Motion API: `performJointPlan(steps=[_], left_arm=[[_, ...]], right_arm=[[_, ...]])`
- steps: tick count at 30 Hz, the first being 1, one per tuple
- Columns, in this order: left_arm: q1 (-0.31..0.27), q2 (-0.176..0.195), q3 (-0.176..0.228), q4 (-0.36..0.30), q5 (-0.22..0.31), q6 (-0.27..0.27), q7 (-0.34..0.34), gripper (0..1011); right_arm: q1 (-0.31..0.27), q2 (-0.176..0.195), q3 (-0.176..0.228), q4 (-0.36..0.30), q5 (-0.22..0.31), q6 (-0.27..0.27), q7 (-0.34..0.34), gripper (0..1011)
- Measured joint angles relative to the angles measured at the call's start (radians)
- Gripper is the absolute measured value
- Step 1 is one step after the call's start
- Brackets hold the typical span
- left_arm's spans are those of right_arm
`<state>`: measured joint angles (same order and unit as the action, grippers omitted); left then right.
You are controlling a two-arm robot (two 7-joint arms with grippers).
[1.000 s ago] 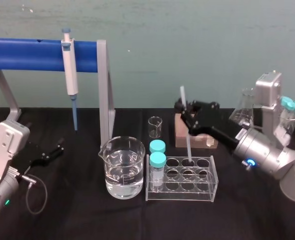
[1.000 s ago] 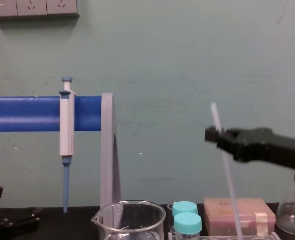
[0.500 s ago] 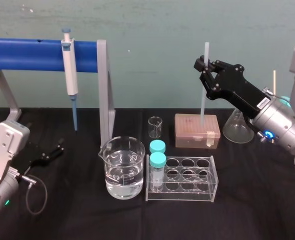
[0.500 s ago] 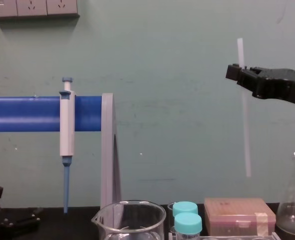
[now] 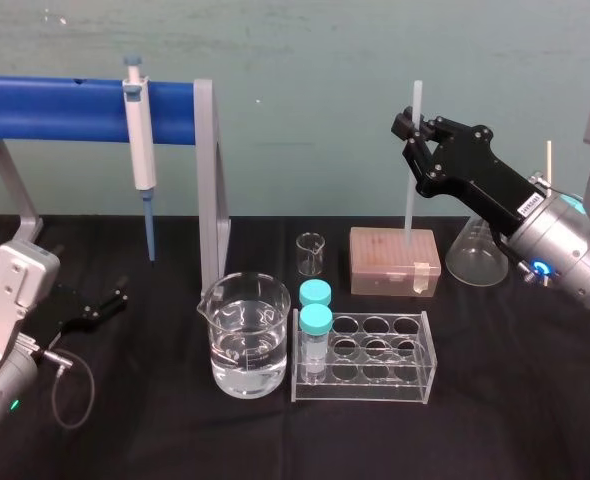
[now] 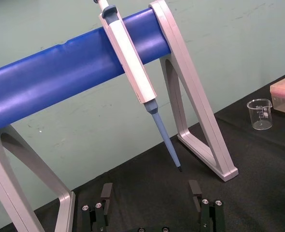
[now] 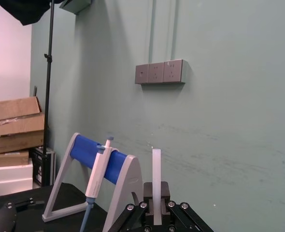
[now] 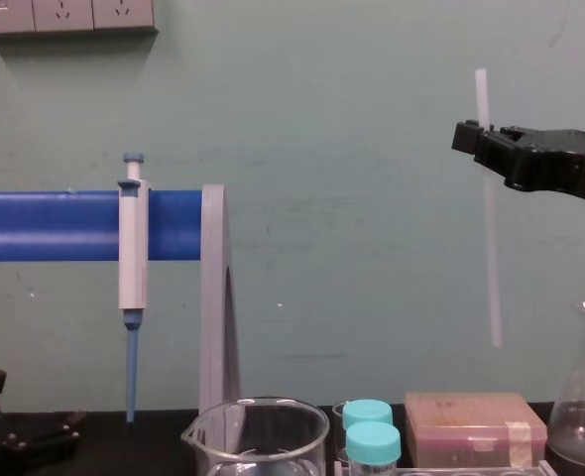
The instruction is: Pick up the stirring rod with one hand, then place it down.
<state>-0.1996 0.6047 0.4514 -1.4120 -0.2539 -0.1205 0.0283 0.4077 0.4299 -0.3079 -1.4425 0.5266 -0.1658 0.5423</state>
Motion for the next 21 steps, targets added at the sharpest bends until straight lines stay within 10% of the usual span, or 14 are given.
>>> performJointPlan(steps=[21], left_arm=[[0.000, 0.000, 0.000, 0.000, 0.000, 0.000, 0.000, 1000]], right_arm=[[-0.024, 0.003, 0.010, -0.024, -0.002, 0.008, -0.007, 79]])
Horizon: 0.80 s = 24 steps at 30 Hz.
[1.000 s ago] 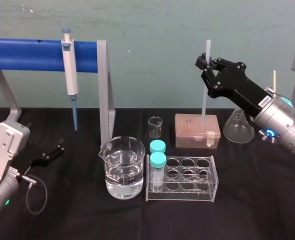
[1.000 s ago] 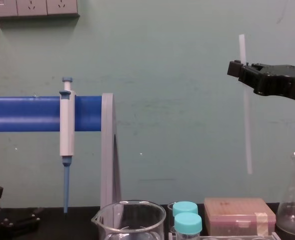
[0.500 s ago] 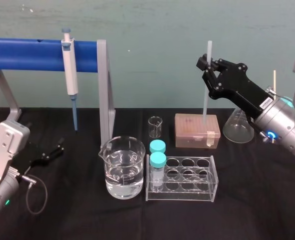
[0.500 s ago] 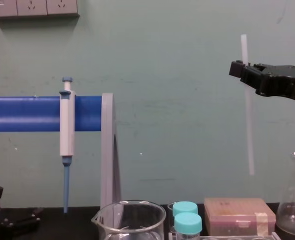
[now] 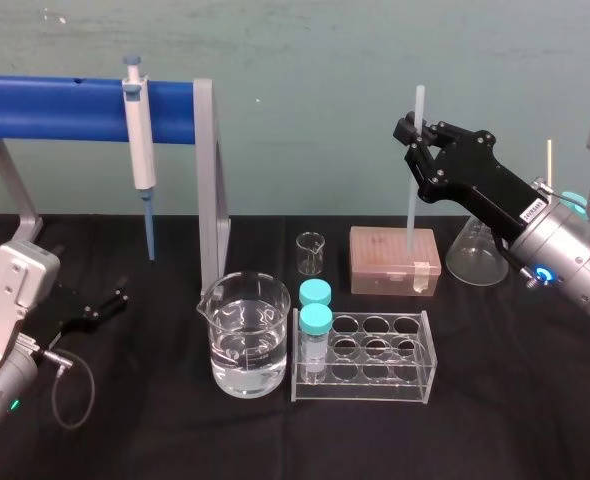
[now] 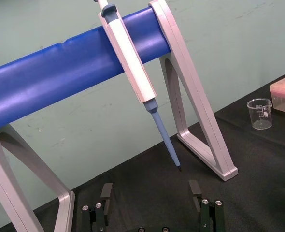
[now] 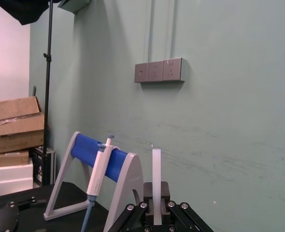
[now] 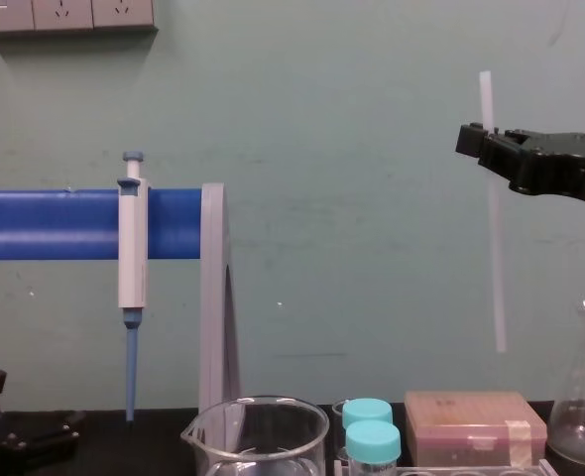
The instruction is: Pick up the stirring rod with one hand, then place it down.
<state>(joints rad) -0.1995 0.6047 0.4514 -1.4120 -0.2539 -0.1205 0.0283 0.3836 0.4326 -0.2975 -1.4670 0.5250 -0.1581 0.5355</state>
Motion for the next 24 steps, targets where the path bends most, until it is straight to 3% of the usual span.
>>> performJointPlan(steps=[24], left_arm=[[0.000, 0.000, 0.000, 0.000, 0.000, 0.000, 0.000, 1000]], right_arm=[[0.000, -0.004, -0.002, 0.003, -0.002, 0.004, -0.003, 79]])
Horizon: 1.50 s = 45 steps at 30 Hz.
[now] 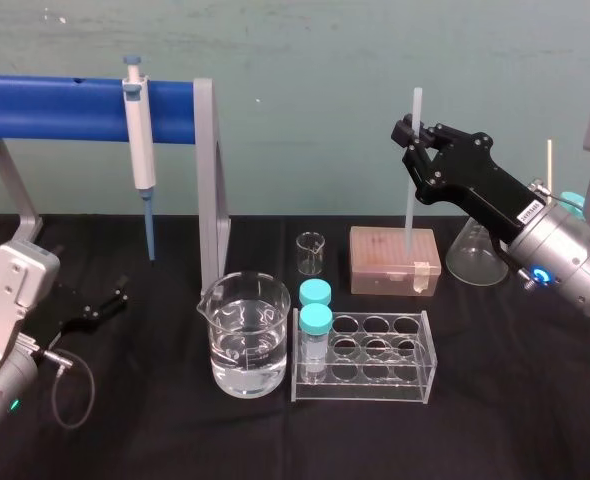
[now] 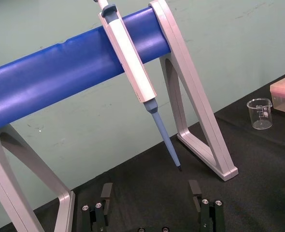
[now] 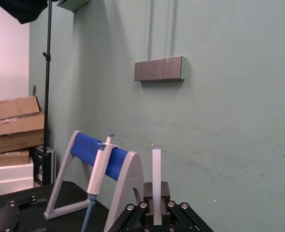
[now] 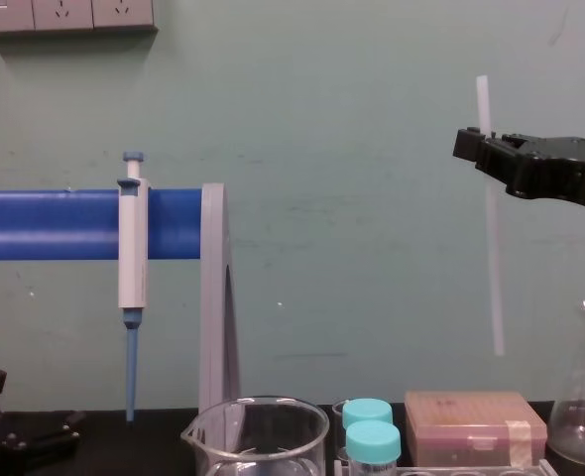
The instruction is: Pick up the stirring rod with one hand, then place it down.
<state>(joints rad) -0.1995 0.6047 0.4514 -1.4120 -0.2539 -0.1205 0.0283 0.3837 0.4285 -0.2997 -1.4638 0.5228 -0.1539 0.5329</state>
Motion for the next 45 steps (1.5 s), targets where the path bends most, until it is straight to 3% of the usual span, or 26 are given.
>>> performJointPlan(steps=[45], left_arm=[[0.000, 0.000, 0.000, 0.000, 0.000, 0.000, 0.000, 1000]], right_arm=[[0.020, -0.007, -0.012, 0.041, -0.002, -0.001, 0.013, 79]])
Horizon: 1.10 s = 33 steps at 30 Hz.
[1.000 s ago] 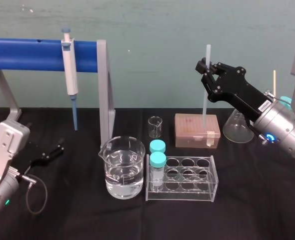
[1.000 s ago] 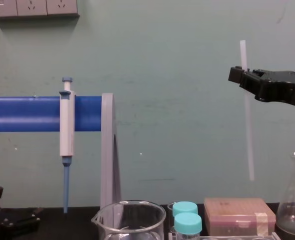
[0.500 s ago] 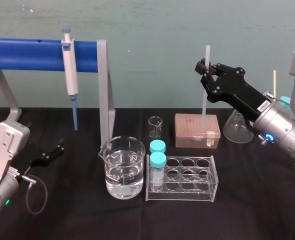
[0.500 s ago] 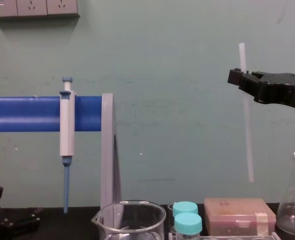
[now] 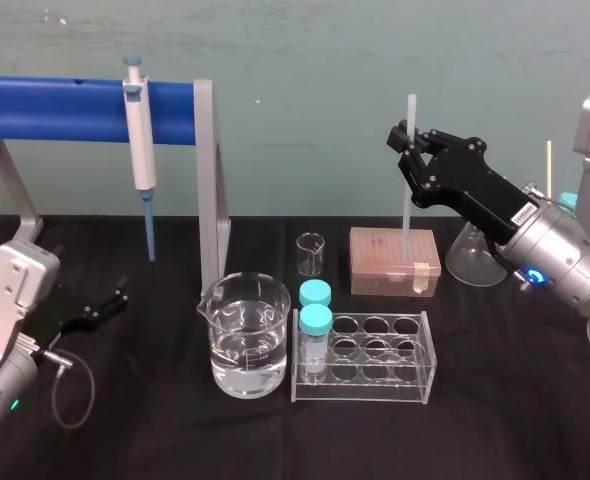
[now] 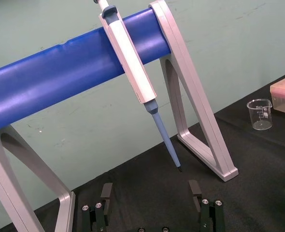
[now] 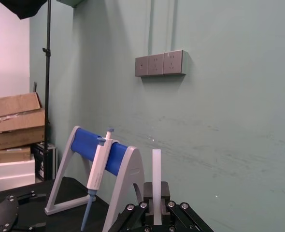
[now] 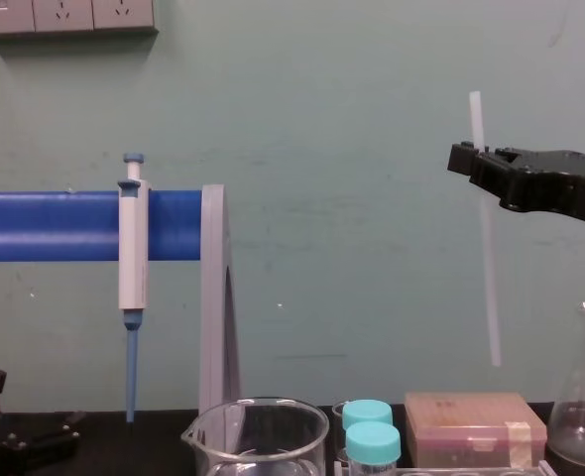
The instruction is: Pick up the stirring rod with one hand, then place it down.
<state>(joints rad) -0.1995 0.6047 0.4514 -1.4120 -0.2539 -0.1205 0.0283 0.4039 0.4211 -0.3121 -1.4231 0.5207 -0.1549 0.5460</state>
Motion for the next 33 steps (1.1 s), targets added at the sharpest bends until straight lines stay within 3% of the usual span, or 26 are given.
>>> performJointPlan(steps=[9, 15, 22, 33], left_arm=[[0.000, 0.000, 0.000, 0.000, 0.000, 0.000, 0.000, 1000], [0.000, 0.000, 0.000, 0.000, 0.000, 0.000, 0.000, 1000], [0.000, 0.000, 0.000, 0.000, 0.000, 0.000, 0.000, 1000], [0.000, 0.000, 0.000, 0.000, 0.000, 0.000, 0.000, 1000]], right_arm=[[0.001, -0.008, -0.001, 0.022, 0.034, -0.008, 0.038, 79], [0.003, -0.012, -0.023, 0.091, 0.101, -0.037, 0.145, 79], [0.005, -0.012, -0.046, 0.154, 0.137, -0.067, 0.211, 79], [0.007, -0.021, -0.066, 0.192, 0.147, -0.081, 0.221, 79]])
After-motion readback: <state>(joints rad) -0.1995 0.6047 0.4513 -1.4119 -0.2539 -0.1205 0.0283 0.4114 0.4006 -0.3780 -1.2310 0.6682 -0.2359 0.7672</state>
